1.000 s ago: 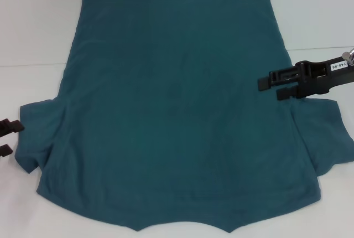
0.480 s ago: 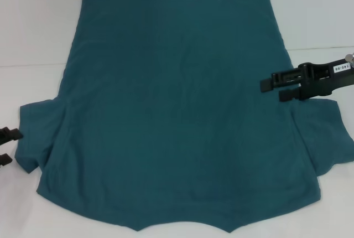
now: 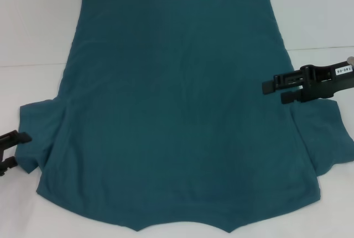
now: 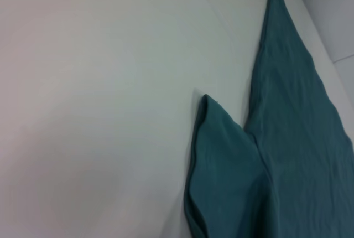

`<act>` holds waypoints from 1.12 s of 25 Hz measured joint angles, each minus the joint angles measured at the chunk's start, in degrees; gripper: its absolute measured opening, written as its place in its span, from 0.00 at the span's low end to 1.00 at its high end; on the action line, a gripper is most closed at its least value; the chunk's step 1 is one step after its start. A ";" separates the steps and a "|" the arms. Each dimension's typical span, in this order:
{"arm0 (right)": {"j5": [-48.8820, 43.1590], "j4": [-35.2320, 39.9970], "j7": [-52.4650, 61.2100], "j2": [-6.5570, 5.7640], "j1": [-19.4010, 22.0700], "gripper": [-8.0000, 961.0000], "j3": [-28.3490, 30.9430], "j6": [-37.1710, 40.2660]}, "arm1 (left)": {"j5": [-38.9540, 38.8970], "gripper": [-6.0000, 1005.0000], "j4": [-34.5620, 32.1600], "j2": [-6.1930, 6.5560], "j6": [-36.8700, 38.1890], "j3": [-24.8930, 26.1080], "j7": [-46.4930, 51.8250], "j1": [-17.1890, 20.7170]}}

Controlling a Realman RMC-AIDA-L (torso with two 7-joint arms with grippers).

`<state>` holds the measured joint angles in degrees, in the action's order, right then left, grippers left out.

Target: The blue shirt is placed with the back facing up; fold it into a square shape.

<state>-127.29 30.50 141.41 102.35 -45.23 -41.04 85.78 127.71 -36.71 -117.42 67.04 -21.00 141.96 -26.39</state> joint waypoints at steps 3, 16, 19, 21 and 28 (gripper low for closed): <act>0.08 0.00 0.00 0.02 0.09 0.90 0.00 0.00 | 0.00 0.78 1.12 0.03 -0.91 -0.51 -0.04 -0.62; 0.29 0.00 0.00 0.05 0.28 0.90 0.17 0.24 | -0.12 0.64 1.60 0.18 -1.00 -0.98 -0.12 -1.56; 0.30 0.00 0.00 0.05 0.28 0.90 0.25 0.12 | -0.11 0.56 1.62 0.18 -1.07 -1.00 -0.18 -1.56; 0.30 0.00 0.00 0.05 0.28 0.90 0.26 0.12 | -0.09 0.46 1.63 0.18 -1.05 -1.01 -0.25 -1.56; 0.30 0.00 0.00 0.04 0.25 0.90 0.26 0.26 | 0.07 0.19 1.35 0.17 -0.94 -2.38 -0.35 -1.56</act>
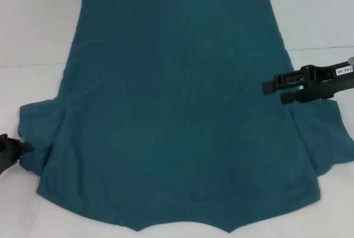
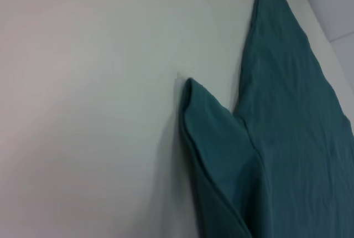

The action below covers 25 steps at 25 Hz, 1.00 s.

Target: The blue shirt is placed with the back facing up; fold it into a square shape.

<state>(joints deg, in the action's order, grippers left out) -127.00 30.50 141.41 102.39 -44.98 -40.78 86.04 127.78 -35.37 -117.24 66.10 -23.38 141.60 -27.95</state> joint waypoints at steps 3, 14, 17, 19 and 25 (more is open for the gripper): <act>0.06 0.00 0.00 0.00 0.03 0.90 0.00 0.09 | 1.08 0.10 -1.59 0.16 0.28 -1.65 0.28 -0.18; 0.16 0.00 0.18 -0.33 0.54 0.90 0.07 0.07 | 10.07 0.01 -13.65 1.12 2.19 -7.59 -0.26 -1.85; 0.18 0.00 0.21 -0.35 0.53 0.90 0.14 0.11 | 10.46 0.01 -15.21 1.55 2.86 -7.64 0.03 -2.05; 0.18 0.00 0.29 -0.32 0.50 0.90 0.15 0.15 | 11.30 0.01 -16.11 1.86 3.33 -7.60 0.62 -2.24; 0.18 0.22 0.45 -0.38 0.47 0.90 0.61 0.19 | 14.87 0.01 -20.04 2.00 4.10 -7.52 3.66 -2.46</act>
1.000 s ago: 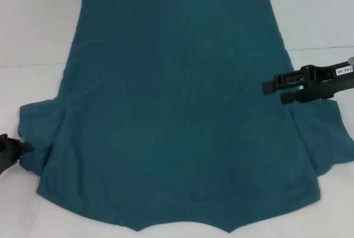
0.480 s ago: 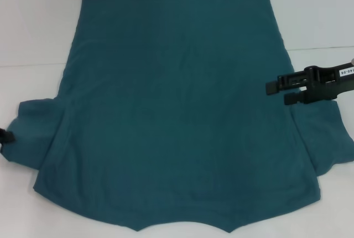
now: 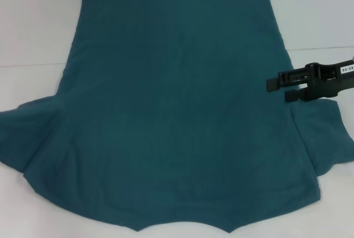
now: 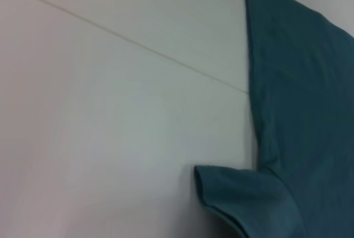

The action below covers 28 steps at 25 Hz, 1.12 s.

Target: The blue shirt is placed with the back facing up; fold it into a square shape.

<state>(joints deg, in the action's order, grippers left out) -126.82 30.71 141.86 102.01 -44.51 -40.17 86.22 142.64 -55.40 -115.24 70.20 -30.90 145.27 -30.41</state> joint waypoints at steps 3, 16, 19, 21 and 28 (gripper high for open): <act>0.00 0.19 0.00 0.02 -0.02 0.90 0.02 0.00 | 0.08 0.01 -1.36 0.01 0.96 -0.05 0.44 -0.33; -0.01 0.21 -0.03 0.39 -0.02 0.90 0.00 0.22 | -0.81 0.01 -3.04 -1.13 8.34 -0.87 6.40 -3.89; -0.03 0.05 -0.14 0.60 0.00 0.90 0.00 0.24 | -2.92 0.01 0.22 -1.87 9.83 -1.18 7.24 -6.12; -0.07 -0.03 -0.22 0.70 0.01 0.90 0.00 0.29 | -3.17 0.01 1.53 -2.33 9.87 -1.95 7.26 -7.09; -0.25 -0.18 -0.39 0.82 0.12 0.90 0.00 0.37 | -3.20 0.01 4.92 -3.80 8.19 -5.15 6.96 -9.66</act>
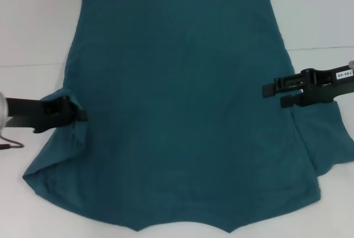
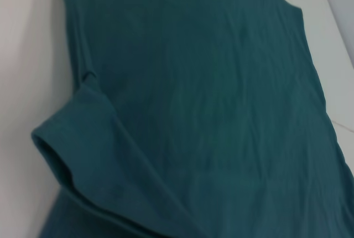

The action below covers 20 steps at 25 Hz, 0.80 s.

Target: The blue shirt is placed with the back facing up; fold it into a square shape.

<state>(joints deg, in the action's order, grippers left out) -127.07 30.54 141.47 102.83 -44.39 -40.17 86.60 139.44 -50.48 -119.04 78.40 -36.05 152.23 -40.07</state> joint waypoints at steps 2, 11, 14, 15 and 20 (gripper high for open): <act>-0.02 -0.01 0.00 0.00 0.01 0.90 0.00 0.00 | 0.02 0.01 1.22 -0.32 -1.38 -1.38 -0.04 -0.75; -0.10 -0.02 -0.04 0.00 0.27 0.90 0.00 -0.02 | 0.32 0.01 3.61 -0.44 -5.62 -7.90 -0.38 -2.59; -0.10 0.20 -0.05 0.00 0.50 0.90 0.01 -0.03 | 0.41 0.01 2.81 -0.35 -6.68 -10.64 -2.50 -2.60; -0.11 0.24 -0.05 0.00 0.56 0.90 0.01 -0.03 | 0.42 0.01 2.37 -0.37 -7.00 -11.05 -3.68 -2.61; -0.07 0.35 -0.05 0.00 0.72 0.90 0.01 -0.10 | 1.76 0.02 -1.09 -1.66 -9.68 -15.13 -9.71 -1.94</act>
<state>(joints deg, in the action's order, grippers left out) -127.14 30.88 141.41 102.84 -43.66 -40.16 86.49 141.20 -51.57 -120.70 68.71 -51.18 142.52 -42.02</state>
